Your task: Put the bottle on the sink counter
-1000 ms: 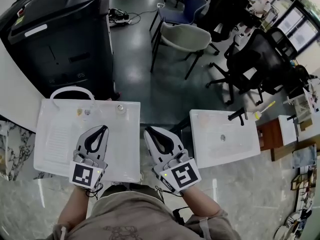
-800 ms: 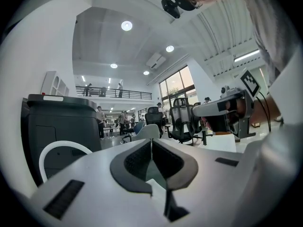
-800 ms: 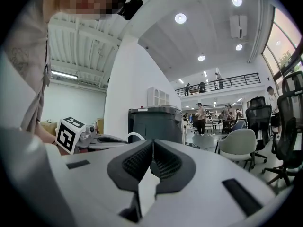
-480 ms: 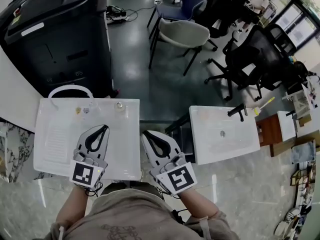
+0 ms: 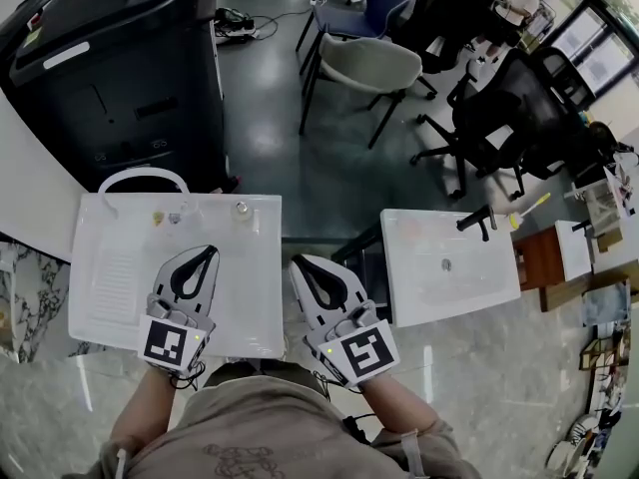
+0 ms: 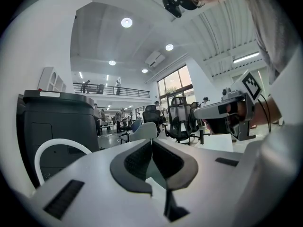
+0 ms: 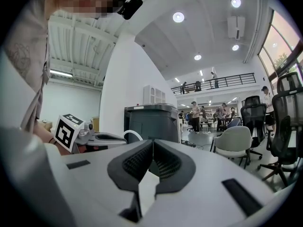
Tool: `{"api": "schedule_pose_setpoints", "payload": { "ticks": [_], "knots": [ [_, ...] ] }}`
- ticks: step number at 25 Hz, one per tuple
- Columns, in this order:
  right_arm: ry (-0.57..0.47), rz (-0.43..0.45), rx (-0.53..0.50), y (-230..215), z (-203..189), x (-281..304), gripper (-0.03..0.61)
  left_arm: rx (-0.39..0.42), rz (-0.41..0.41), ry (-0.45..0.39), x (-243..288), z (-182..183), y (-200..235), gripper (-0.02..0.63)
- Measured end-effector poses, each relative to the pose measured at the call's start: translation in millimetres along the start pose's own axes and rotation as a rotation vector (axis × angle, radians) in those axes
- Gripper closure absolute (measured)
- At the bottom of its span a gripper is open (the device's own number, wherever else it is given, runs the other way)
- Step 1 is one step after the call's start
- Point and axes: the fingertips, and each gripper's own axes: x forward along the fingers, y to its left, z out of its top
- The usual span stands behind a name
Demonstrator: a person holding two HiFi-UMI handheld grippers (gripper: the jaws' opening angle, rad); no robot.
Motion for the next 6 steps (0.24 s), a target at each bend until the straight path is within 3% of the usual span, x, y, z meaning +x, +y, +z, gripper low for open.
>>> {"api": "schedule_pose_setpoints", "payload": {
  "ticks": [6],
  "knots": [
    [-0.004,-0.014,0.006,-2.5,1.5,1.8,0.548,-0.002,-0.002,-0.016,-0.2,1.4,4.6,0.589]
  ]
}}
